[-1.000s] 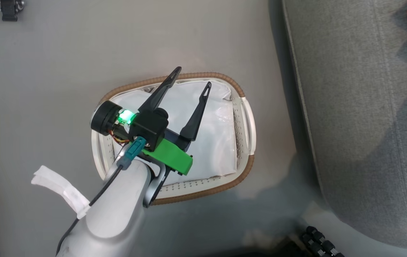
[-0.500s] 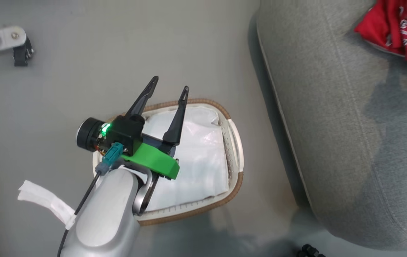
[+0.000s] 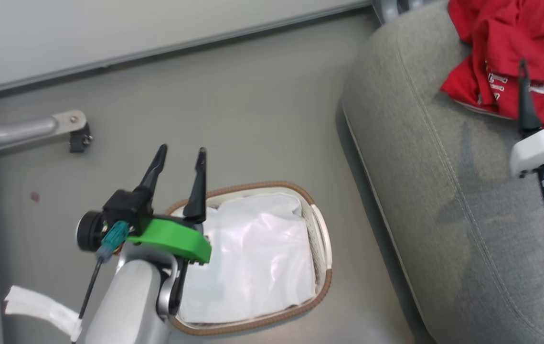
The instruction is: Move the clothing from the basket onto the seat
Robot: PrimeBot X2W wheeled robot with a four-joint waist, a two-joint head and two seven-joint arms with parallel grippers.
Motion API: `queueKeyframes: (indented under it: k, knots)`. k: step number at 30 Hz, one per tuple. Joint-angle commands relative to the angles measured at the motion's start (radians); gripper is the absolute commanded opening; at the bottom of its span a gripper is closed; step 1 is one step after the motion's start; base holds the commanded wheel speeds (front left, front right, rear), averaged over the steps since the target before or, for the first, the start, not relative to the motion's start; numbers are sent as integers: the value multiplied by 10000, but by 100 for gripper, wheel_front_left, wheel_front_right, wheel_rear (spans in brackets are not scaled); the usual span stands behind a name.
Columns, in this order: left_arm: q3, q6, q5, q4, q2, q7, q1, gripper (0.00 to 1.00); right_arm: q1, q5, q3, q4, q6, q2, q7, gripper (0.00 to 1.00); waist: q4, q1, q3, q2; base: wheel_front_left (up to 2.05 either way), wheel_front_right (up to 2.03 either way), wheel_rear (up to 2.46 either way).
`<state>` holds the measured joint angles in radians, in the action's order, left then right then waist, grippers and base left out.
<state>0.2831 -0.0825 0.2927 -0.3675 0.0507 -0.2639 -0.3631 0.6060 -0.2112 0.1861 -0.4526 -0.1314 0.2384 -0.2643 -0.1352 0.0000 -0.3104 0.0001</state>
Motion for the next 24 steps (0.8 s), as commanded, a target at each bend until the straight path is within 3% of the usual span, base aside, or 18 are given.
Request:
queueKeyframes:
  k: [1,14,24]
  knots:
    - [-179,87,36,-22,11,-7,315,100,-240,163,-105,-7,14,-93,-2,100,628,0,925,-1,0,0,0]
    - [-1349,173,225,-20,6,-6,1741,100,-1588,1006,-1073,-114,14,-1547,-2,100,1723,0,1931,-1,0,0,0]
    - [-1668,234,591,106,5,-7,2857,100,-3321,2277,-1272,454,14,-1857,-2,100,1963,0,2542,-1,0,0,0]
